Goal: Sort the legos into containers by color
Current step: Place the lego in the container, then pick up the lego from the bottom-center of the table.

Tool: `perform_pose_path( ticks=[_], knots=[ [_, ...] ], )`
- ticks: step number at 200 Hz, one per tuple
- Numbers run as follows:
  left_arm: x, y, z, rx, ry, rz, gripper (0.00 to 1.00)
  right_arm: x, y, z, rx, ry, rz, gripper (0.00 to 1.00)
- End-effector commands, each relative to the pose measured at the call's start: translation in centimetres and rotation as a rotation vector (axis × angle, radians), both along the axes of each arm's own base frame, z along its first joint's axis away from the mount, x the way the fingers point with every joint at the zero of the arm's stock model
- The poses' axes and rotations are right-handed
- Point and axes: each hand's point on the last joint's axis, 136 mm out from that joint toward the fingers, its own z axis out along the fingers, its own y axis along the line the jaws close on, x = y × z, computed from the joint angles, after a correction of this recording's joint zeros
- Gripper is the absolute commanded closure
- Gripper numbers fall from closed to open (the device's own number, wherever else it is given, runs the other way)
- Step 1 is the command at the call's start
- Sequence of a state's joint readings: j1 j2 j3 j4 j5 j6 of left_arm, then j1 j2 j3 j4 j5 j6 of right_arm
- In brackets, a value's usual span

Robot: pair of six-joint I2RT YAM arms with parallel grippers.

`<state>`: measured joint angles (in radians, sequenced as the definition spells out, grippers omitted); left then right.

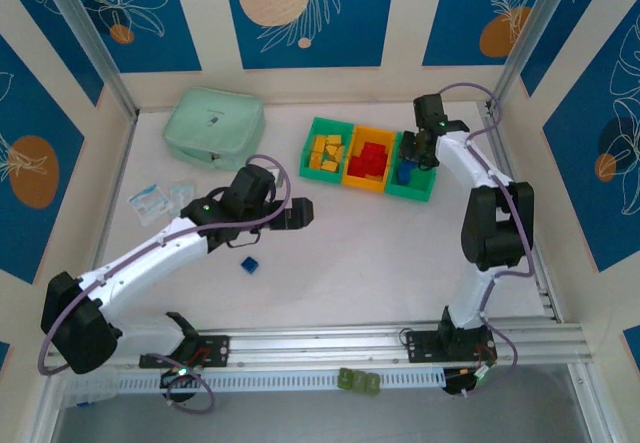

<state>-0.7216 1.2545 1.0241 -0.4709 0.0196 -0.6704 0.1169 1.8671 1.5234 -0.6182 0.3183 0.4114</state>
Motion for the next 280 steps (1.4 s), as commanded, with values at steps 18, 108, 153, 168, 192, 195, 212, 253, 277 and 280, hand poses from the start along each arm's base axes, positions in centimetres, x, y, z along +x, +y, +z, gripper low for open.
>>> perform_pose_path(
  ticks=[18, 108, 153, 168, 192, 195, 212, 253, 277, 280],
  knots=[
    [0.6, -0.3, 1.4, -0.02, -0.027, -0.023, 0.01, 2.1, -1.4, 1.2, -0.03, -0.023, -0.031, 0.65],
    [0.6, 0.3, 1.2, -0.026, -0.021, -0.008, 0.01, 2.0, -2.4, 1.9, -0.039, -0.034, -0.038, 0.43],
    [0.5, 0.4, 1.3, -0.033, -0.024, -0.003, 0.01, 1.5, -2.6, 3.1, -0.056, -0.048, -0.043, 0.38],
    [0.5, 0.5, 1.3, -0.033, -0.022, -0.001, 0.01, 1.3, -2.7, 3.7, -0.073, -0.058, -0.041, 0.37],
    [0.4, 0.5, 1.6, -0.04, -0.028, -0.001, 0.01, 1.2, -2.7, 4.4, -0.094, -0.068, -0.035, 0.34],
    [0.4, 0.5, 1.6, -0.039, -0.028, 0.0, 0.01, 1.2, -2.7, 4.5, -0.095, -0.068, -0.035, 0.33],
    [0.4, 0.7, 1.7, -0.036, -0.033, 0.008, 0.01, 1.2, -2.9, 4.5, -0.096, -0.065, -0.036, 0.32],
    [0.3, 1.0, 1.6, -0.031, -0.033, 0.013, 0.01, 1.2, -1.1, 4.8, -0.056, -0.066, 0.019, 0.3],
    [0.4, 1.2, 1.8, -0.035, -0.037, 0.021, 0.01, 1.0, 0.6, 4.8, -0.054, -0.062, 0.057, 0.29],
    [0.4, 1.2, 1.8, -0.035, -0.037, 0.022, 0.01, 0.9, 0.9, 4.9, -0.05, -0.063, 0.063, 0.29]
  ],
)
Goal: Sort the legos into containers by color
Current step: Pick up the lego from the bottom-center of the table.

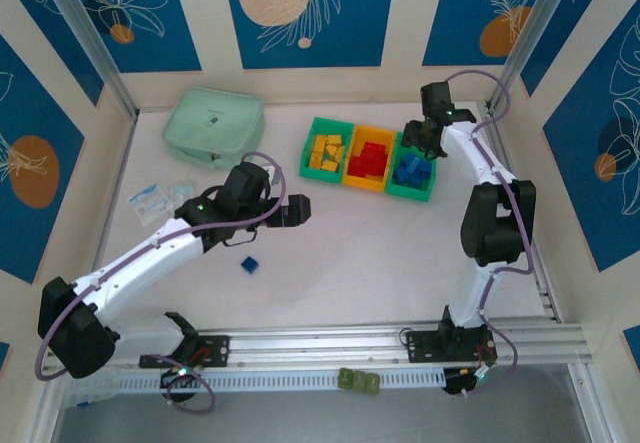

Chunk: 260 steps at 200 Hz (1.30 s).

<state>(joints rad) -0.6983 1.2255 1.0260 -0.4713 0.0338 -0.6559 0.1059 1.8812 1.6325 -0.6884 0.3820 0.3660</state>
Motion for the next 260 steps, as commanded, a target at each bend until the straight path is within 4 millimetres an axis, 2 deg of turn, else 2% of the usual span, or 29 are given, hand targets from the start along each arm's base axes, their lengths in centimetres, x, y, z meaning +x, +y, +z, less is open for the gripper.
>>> perform_pose_path(
  ticks=[1, 26, 50, 60, 130, 153, 181, 223, 260],
  knots=[
    [0.2, 0.6, 0.8, -0.015, -0.014, 0.019, 0.01, -0.2, 2.5, 2.3, 0.027, -0.031, 0.071, 0.29],
    [0.1, 1.5, 1.1, -0.001, -0.027, 0.042, 0.01, -1.2, 5.8, 2.9, 0.077, -0.036, 0.14, 0.28],
    [-0.5, 3.0, 1.2, 0.013, -0.036, 0.075, 0.01, -3.3, 9.6, 3.0, 0.128, -0.031, 0.213, 0.27],
    [-0.9, 3.9, 1.2, 0.022, -0.038, 0.096, 0.01, -4.5, 11.7, 2.9, 0.167, -0.026, 0.263, 0.27],
    [-5.3, 11.2, 0.5, 0.122, -0.021, 0.253, 0.01, -13.4, 25.9, 0.9, 0.292, 0.046, 0.587, 0.25],
    [-6.8, 13.1, 0.6, 0.137, -0.014, 0.296, 0.01, -16.2, 30.5, -0.2, 0.319, 0.06, 0.7, 0.24],
    [-8.4, 14.8, 0.3, 0.136, 0.001, 0.343, 0.01, -19.4, 35.2, -2.1, 0.326, 0.087, 0.824, 0.22],
    [-10.2, 17.1, -0.3, 0.157, 0.02, 0.414, 0.01, -22.6, 40.0, -5.7, 0.334, 0.155, 0.914, 0.2],
    [-11.3, 18.9, -0.3, 0.171, 0.027, 0.477, 0.01, -23.7, 42.0, -8.2, 0.294, 0.191, 0.917, 0.19]
  ],
)
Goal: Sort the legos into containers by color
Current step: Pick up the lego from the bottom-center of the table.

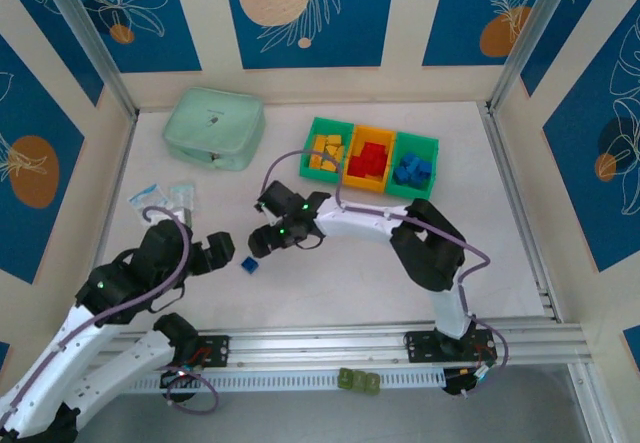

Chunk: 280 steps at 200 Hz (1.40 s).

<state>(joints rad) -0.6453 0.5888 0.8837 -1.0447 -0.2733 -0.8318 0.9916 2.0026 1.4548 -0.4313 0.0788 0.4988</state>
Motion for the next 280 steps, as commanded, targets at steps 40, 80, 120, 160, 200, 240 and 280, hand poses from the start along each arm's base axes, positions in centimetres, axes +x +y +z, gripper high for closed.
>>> perform_pose_path(
  ticks=[40, 80, 120, 160, 200, 240, 280],
  knots=[
    [-1.8, 4.1, -0.6, 0.08, 0.028, 0.152, 0.01, -1.0, 4.3, -1.3, -0.011, -0.045, 0.028, 0.18],
    [-1.9, 4.4, -0.6, 0.067, 0.013, 0.166, 0.01, -1.8, 5.6, -2.9, -0.081, -0.094, 0.079, 0.19],
    [-1.9, 4.5, -0.5, 0.066, 0.009, 0.168, 0.01, -2.7, 5.3, -3.8, -0.121, -0.119, 0.134, 0.28],
    [-1.8, 4.2, -0.8, 0.056, 0.01, 0.165, 0.01, -2.8, 4.3, -4.5, -0.196, -0.15, 0.147, 0.39],
    [-1.6, 3.9, -0.7, 0.044, 0.006, 0.161, 0.01, -3.2, 4.0, -4.7, -0.242, -0.179, 0.171, 0.54],
    [-1.4, 3.4, -0.6, 0.03, 0.004, 0.141, 0.01, -2.5, 4.1, -2.2, -0.209, -0.184, 0.145, 0.7],
    [-0.2, 1.7, 0.3, 0.002, -0.031, 0.082, 0.01, -0.7, 2.3, 2.6, -0.137, -0.188, 0.055, 0.74]
  ],
)
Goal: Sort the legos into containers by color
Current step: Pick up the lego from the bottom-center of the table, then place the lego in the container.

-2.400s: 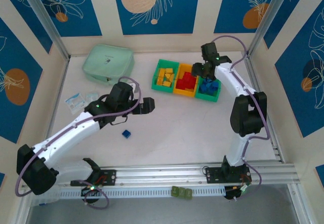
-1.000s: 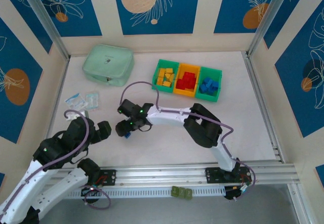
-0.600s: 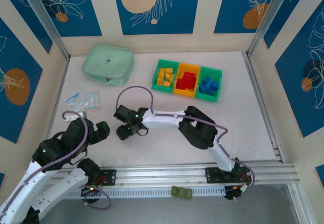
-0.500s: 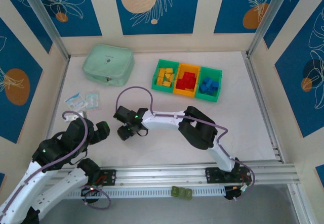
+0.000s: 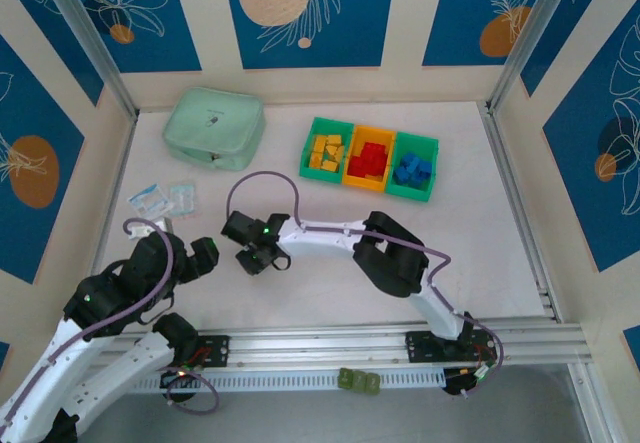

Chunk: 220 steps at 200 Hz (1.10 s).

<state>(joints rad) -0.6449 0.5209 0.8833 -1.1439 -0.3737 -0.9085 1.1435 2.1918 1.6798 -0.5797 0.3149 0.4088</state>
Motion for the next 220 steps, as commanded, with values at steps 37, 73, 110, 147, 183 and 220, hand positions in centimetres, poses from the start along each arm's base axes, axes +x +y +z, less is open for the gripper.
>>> perform_pose_path(
  ticks=[37, 73, 110, 147, 183, 220],
  knots=[
    [2.7, -3.9, 1.4, -0.037, -0.045, -0.136, 0.01, 5.0, -6.7, 10.1, 0.113, -0.081, -0.211, 0.74],
    [4.8, -6.9, 2.0, -0.065, -0.077, -0.229, 0.01, 9.5, -14.7, 13.4, 0.112, -0.165, -0.399, 0.73],
    [7.1, -10.1, 2.0, -0.098, -0.087, -0.304, 0.01, 14.3, -24.8, 14.8, 0.101, -0.209, -0.661, 0.71],
    [9.2, -12.6, 2.1, -0.149, -0.114, -0.343, 0.01, 17.9, -32.9, 13.6, 0.062, -0.219, -0.849, 0.71],
    [10.6, -14.4, 1.7, -0.159, -0.095, -0.377, 0.01, 20.8, -38.2, 11.6, 0.082, -0.168, -0.978, 0.7],
    [11.5, -15.2, 1.2, -0.17, -0.085, -0.382, 0.01, 23.0, -40.4, 10.0, 0.065, -0.15, -1.005, 0.59]
  ],
)
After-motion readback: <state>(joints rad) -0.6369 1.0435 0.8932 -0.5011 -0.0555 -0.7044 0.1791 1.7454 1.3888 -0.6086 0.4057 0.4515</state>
